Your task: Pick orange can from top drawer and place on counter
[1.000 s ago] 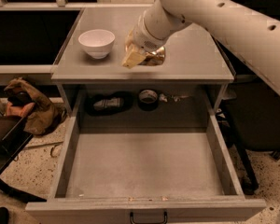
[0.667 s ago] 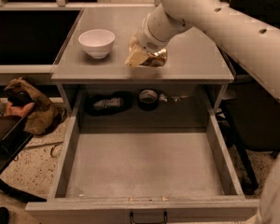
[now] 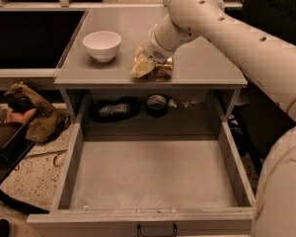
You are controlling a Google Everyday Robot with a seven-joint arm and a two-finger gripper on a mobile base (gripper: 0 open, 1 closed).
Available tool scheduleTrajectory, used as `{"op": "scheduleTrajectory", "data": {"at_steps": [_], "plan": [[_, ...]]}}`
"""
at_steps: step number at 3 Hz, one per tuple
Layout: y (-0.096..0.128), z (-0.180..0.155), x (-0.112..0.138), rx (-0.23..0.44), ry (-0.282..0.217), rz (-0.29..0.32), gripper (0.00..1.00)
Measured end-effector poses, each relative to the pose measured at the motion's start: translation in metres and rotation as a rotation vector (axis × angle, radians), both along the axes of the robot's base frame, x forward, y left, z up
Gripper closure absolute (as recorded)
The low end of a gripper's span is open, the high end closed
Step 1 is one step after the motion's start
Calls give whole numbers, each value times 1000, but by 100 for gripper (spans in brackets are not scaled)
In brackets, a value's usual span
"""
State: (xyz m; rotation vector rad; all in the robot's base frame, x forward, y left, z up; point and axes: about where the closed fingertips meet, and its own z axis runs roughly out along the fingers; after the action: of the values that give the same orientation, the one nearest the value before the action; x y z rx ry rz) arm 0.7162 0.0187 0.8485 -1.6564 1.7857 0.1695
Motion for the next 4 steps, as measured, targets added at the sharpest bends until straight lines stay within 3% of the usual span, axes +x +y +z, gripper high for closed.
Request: {"op": "scheduleTrajectory", "data": {"at_steps": [3, 4], "plan": [[0, 0, 0, 0, 0, 0, 12], [0, 0, 0, 0, 0, 0, 0]]}}
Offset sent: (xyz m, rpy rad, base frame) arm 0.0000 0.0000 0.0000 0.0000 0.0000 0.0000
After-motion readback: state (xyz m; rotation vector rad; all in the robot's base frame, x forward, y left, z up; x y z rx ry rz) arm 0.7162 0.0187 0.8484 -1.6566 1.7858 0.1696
